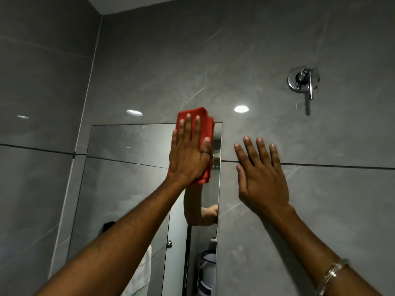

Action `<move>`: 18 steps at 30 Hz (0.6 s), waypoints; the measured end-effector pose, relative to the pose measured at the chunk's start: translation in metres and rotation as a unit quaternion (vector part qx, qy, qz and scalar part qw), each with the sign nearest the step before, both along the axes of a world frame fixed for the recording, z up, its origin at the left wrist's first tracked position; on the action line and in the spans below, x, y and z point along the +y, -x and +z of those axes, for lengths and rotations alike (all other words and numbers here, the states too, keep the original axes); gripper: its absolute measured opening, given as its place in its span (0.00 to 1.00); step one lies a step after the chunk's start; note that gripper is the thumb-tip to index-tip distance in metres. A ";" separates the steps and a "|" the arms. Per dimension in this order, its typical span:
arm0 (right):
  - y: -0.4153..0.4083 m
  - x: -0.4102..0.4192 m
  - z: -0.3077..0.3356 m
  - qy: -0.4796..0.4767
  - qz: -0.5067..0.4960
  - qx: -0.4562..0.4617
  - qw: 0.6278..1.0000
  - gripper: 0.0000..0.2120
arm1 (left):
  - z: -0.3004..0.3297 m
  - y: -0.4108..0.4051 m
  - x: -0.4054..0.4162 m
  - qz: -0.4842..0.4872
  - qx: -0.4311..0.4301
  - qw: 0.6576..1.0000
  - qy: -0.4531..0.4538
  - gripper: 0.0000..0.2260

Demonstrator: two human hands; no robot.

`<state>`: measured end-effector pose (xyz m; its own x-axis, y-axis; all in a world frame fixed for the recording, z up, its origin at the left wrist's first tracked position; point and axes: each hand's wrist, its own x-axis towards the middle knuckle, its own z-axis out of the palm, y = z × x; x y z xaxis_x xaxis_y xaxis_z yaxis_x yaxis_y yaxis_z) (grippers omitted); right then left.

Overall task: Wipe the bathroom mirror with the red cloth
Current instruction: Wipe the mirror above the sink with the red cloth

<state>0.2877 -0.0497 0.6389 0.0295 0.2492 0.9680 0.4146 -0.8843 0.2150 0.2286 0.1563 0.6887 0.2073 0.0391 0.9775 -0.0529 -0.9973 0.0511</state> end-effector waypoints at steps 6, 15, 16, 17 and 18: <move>-0.004 0.001 0.000 0.003 -0.008 -0.018 1.000 0.32 | 0.007 -0.005 -0.017 0.026 -0.030 0.999 0.014 0.31; -0.004 0.004 -0.002 -0.005 -0.007 -0.014 1.000 0.32 | 0.009 -0.009 -0.042 0.028 -0.019 0.999 0.006 0.29; -0.004 0.004 -0.002 -0.009 -0.008 -0.014 1.000 0.31 | 0.007 -0.009 -0.043 0.027 -0.021 0.999 0.002 0.29; -0.004 0.005 -0.002 -0.012 -0.008 -0.015 1.000 0.31 | 0.004 -0.009 -0.043 0.023 -0.023 0.999 0.000 0.29; -0.004 0.005 -0.004 -0.017 -0.009 -0.015 1.000 0.31 | -0.001 -0.010 -0.044 0.019 -0.024 1.000 -0.002 0.29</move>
